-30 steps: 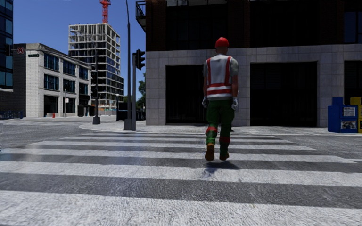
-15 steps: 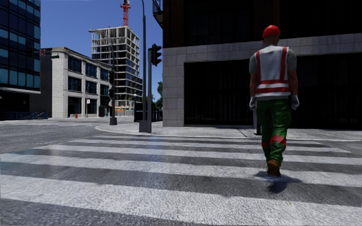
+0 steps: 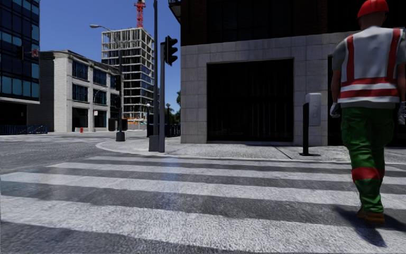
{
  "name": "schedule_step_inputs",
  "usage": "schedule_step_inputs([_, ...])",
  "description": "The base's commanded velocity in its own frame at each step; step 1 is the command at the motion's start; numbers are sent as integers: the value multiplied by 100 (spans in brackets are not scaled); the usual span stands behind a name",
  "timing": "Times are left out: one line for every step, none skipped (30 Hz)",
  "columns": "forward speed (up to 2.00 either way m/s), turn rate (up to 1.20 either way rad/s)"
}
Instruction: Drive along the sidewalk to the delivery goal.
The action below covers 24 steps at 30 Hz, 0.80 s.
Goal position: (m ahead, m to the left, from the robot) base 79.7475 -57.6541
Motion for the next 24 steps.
schedule_step_inputs([200,0])
schedule_step_inputs([200,0])
schedule_step_inputs([200,0])
schedule_step_inputs([200,0])
schedule_step_inputs([200,0])
schedule_step_inputs([200,0])
schedule_step_inputs([200,0])
schedule_step_inputs([200,0])
schedule_step_inputs([200,0])
schedule_step_inputs([200,0])
schedule_step_inputs([200,0])
schedule_step_inputs([200,0])
schedule_step_inputs([200,0])
schedule_step_inputs([200,0])
schedule_step_inputs([200,0])
schedule_step_inputs([200,0])
schedule_step_inputs([200,0])
schedule_step_inputs([200,0])
schedule_step_inputs([200,0])
schedule_step_inputs([200,0])
schedule_step_inputs([200,0])
schedule_step_inputs([200,0])
schedule_step_inputs([200,0])
schedule_step_inputs([200,0])
